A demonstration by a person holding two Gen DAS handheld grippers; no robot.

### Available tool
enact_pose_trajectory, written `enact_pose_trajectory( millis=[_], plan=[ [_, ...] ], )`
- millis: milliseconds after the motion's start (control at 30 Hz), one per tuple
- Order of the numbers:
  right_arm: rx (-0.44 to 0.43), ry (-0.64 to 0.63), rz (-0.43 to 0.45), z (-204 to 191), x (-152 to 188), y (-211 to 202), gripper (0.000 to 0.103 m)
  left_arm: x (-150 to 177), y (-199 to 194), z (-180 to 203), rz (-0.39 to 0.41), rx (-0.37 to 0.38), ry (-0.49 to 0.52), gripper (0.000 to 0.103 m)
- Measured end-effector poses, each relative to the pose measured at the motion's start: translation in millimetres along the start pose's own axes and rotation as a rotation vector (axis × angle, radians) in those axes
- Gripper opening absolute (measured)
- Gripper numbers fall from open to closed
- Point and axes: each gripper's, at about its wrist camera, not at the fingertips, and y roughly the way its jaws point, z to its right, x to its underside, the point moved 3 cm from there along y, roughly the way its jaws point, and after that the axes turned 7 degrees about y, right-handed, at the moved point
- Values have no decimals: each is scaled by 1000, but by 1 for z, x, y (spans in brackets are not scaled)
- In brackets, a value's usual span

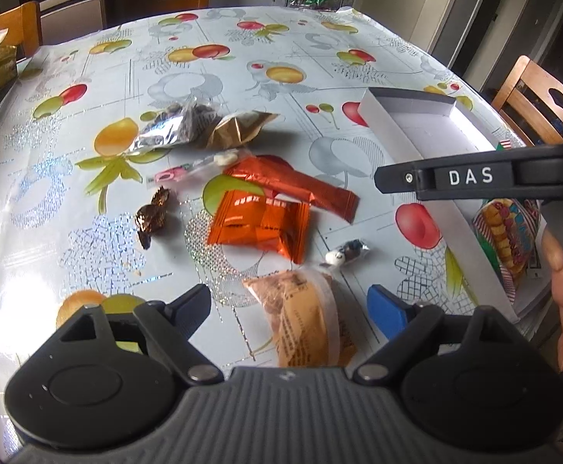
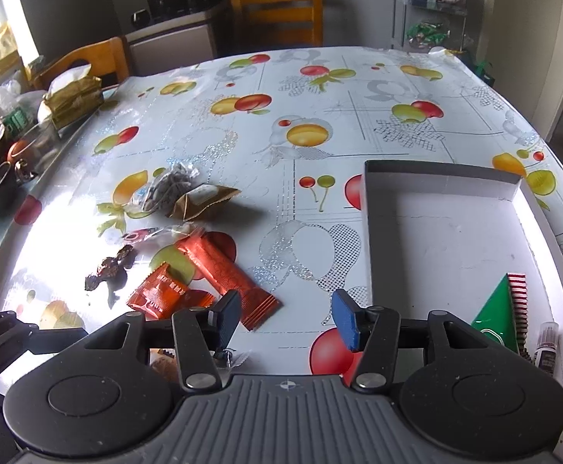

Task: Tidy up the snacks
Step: 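Move both tools back over the remaining snacks on the table, then grasp the clear cookie bag with the left tool while the right tool approaches the orange candy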

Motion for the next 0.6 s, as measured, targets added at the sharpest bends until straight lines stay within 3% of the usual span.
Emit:
enact_pose_trajectory(
  millis=[467, 600],
  plan=[
    [-30, -47, -25, -8, -5, 9, 55, -1, 13, -1, -25, 13, -15, 88],
    [-36, -52, -29, -9, -8, 11, 55, -1, 17, -1, -33, 9, -18, 82]
  ],
)
